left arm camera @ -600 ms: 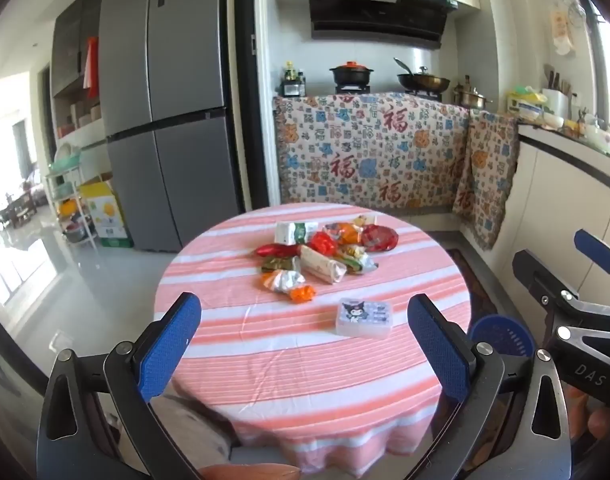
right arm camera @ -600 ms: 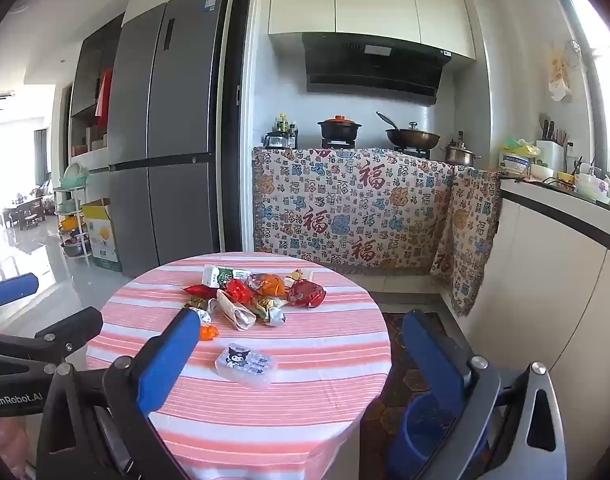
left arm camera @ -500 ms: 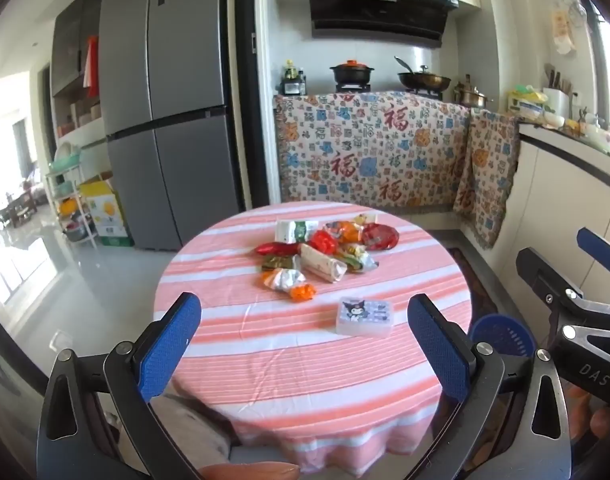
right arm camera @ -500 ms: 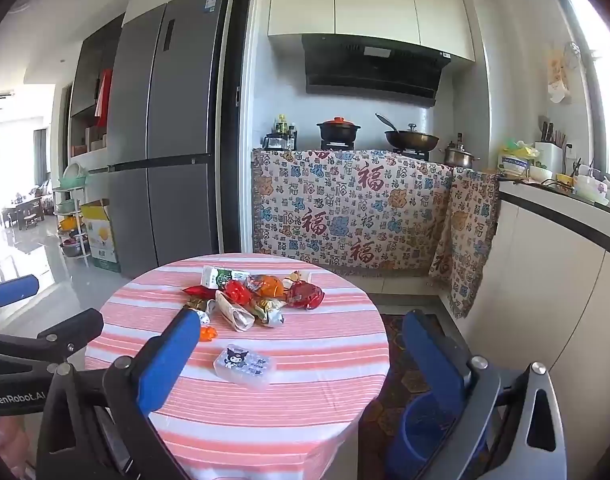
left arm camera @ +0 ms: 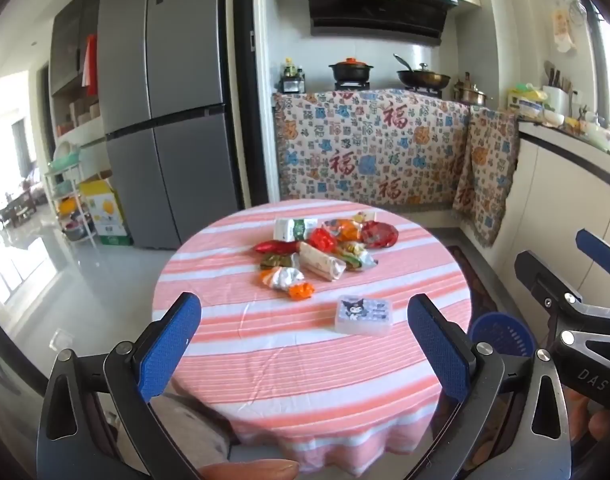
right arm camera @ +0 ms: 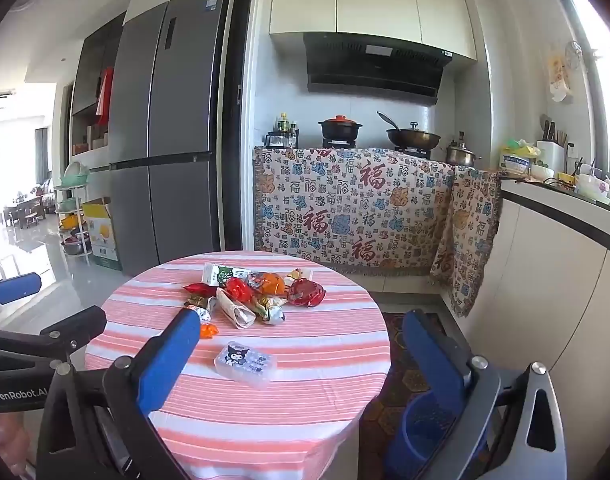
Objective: Collect trash
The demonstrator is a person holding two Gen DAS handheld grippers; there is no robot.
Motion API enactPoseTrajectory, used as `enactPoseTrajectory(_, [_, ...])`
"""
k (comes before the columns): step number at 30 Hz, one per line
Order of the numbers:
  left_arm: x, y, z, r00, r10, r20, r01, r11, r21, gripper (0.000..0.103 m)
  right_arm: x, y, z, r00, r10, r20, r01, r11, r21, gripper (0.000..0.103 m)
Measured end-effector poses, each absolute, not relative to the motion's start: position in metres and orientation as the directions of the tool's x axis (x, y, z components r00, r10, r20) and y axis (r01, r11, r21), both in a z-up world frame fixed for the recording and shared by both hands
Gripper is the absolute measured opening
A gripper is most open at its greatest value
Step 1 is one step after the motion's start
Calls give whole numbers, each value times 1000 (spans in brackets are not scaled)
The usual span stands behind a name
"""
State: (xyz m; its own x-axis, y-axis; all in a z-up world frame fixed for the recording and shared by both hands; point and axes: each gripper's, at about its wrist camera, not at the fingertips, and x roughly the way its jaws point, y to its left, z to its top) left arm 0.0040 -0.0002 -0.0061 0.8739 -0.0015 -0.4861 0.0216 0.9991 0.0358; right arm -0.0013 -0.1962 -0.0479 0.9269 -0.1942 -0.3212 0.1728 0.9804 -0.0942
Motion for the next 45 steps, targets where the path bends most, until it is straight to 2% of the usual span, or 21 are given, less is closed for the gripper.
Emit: enactPoseTrajectory(45, [4,-1,-9,868,4,-497,19,999,41,103,-1,-199,-50,921,-197,-336,174,980,-96,103])
